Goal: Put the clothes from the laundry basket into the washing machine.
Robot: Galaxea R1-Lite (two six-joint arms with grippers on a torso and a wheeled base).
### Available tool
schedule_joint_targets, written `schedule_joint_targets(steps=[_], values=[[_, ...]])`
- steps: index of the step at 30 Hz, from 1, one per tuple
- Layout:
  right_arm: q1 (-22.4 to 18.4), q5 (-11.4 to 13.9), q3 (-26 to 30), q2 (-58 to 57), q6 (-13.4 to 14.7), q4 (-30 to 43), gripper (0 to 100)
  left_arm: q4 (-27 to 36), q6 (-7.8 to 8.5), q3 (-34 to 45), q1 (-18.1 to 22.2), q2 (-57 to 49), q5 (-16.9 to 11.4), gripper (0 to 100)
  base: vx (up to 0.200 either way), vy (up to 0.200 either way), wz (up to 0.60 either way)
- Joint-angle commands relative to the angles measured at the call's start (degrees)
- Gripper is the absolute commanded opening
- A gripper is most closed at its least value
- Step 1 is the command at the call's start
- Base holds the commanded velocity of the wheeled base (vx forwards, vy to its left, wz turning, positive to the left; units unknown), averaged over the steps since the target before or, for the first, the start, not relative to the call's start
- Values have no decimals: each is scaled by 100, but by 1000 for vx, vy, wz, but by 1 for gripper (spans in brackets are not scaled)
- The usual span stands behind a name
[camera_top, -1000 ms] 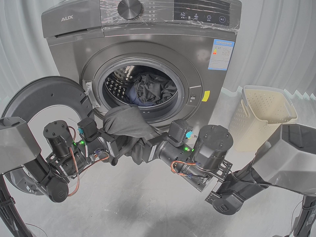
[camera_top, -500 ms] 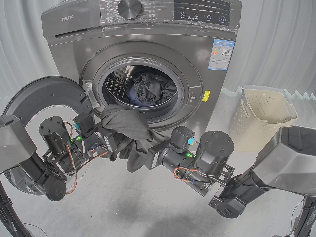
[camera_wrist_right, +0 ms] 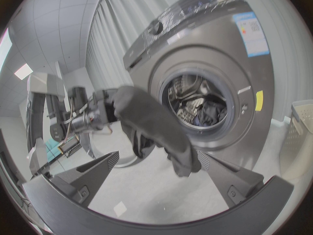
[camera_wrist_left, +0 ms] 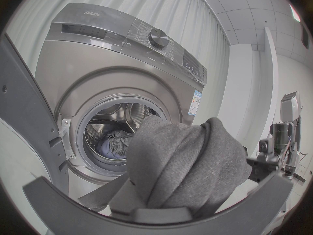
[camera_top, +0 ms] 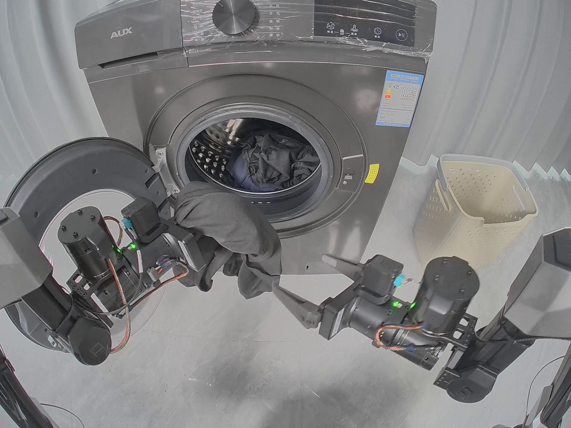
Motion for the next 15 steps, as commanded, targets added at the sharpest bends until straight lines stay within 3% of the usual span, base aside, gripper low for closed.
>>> schedule_joint_targets(steps=[1, 7, 15], values=[[-489, 18, 255, -295, 41, -364, 100, 1, -45, 339, 18, -413, -4, 0, 0, 0, 0], [-1360, -26, 369, -260, 32, -364, 100, 1, -10, 620, 44, -642, 5, 0, 0, 0, 0], [-1518, 9, 386, -286, 49, -356, 100, 1, -54, 761, 26, -484, -4, 0, 0, 0, 0]])
